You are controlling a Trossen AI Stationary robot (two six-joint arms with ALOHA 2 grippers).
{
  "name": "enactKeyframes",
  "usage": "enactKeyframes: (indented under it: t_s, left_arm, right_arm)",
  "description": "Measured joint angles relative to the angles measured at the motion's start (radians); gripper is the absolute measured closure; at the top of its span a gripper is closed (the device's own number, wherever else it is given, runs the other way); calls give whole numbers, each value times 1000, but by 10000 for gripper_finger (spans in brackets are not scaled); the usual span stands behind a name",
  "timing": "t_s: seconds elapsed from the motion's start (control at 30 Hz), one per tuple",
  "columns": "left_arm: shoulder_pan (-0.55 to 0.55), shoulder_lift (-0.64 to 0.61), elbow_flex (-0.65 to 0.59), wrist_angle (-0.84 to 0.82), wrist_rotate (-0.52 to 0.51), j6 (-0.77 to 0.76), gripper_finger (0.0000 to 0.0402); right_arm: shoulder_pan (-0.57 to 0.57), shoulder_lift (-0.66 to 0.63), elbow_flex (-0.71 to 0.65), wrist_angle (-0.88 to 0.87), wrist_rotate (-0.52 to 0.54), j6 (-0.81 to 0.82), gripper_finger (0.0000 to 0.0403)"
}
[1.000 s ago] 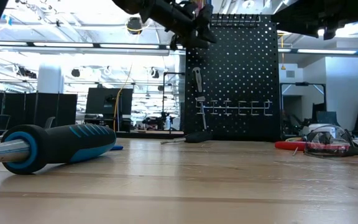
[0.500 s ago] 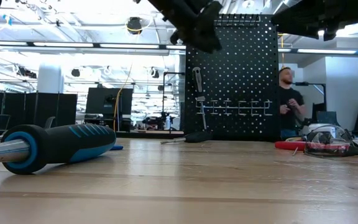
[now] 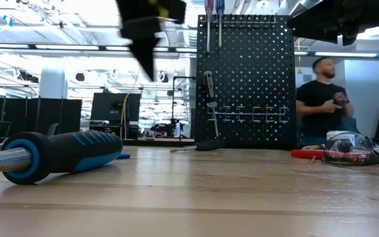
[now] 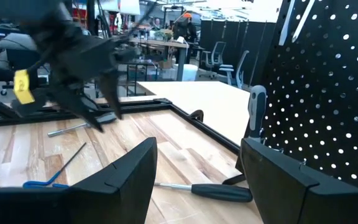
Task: Hang tools onto peg board
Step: Hang the red screwdriver on the pegboard
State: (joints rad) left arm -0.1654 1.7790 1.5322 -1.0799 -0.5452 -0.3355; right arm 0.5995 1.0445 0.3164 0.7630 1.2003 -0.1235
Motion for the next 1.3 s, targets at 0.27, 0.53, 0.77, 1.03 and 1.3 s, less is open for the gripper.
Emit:
enactKeyframes:
  t_s: [0.27,0.53,0.77,1.03,1.3]
  left_arm:
    - [-113,-24,-137,-181,261,-144,235]
    - [-265,-71,-354,215,570,-607,234]
    - [-327,-61,-405,414,566,-1014,207]
    - [-387,-39,-400,576,572,-1192,190]
    - [-359,-33,-360,478,846,-1078,193]
  right_arm:
    - [0,9,0,-3,-2,18,163]
    - [-21,9,0,-2,-39,20,163]
    - [-34,9,0,0,-55,22,163]
    - [-31,9,0,1,-55,21,163]
    - [-31,9,0,2,-56,18,163]
